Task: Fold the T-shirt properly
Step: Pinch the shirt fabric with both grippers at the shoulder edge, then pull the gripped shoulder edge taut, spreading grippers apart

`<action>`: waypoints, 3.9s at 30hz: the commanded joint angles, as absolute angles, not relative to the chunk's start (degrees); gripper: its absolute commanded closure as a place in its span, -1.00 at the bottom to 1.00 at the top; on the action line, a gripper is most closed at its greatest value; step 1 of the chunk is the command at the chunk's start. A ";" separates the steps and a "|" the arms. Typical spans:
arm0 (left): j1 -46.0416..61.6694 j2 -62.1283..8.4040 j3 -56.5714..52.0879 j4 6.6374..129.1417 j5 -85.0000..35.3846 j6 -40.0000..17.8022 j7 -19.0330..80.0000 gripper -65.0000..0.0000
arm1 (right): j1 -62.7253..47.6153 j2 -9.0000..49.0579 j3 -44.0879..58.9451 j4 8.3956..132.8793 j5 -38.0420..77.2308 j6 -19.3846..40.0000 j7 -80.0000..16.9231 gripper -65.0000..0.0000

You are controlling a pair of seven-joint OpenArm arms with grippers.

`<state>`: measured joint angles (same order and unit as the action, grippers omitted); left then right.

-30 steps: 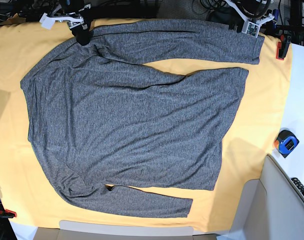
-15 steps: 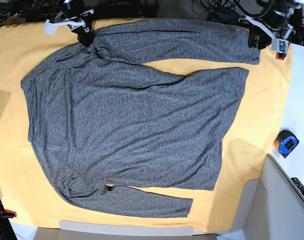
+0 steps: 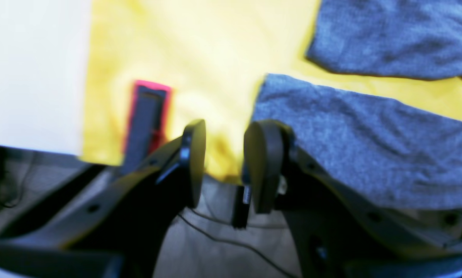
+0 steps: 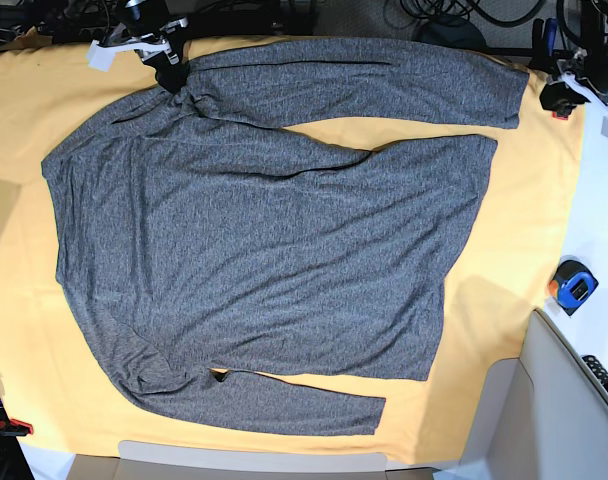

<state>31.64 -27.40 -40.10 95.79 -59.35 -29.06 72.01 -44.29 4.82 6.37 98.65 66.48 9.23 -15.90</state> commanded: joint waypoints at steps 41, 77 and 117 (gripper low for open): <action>23.78 -31.43 -27.47 83.82 -60.18 -37.14 72.40 0.37 | -44.79 4.88 5.76 98.07 63.16 5.93 -19.82 1.00; 25.10 -29.85 -17.54 85.41 -59.56 -37.14 72.22 0.99 | -44.09 4.88 5.67 97.98 63.08 5.93 -19.91 1.00; 14.02 -29.58 -28.88 102.81 -60.09 -40.00 75.12 1.00 | -37.41 4.79 5.58 114.42 42.15 5.76 -19.91 1.00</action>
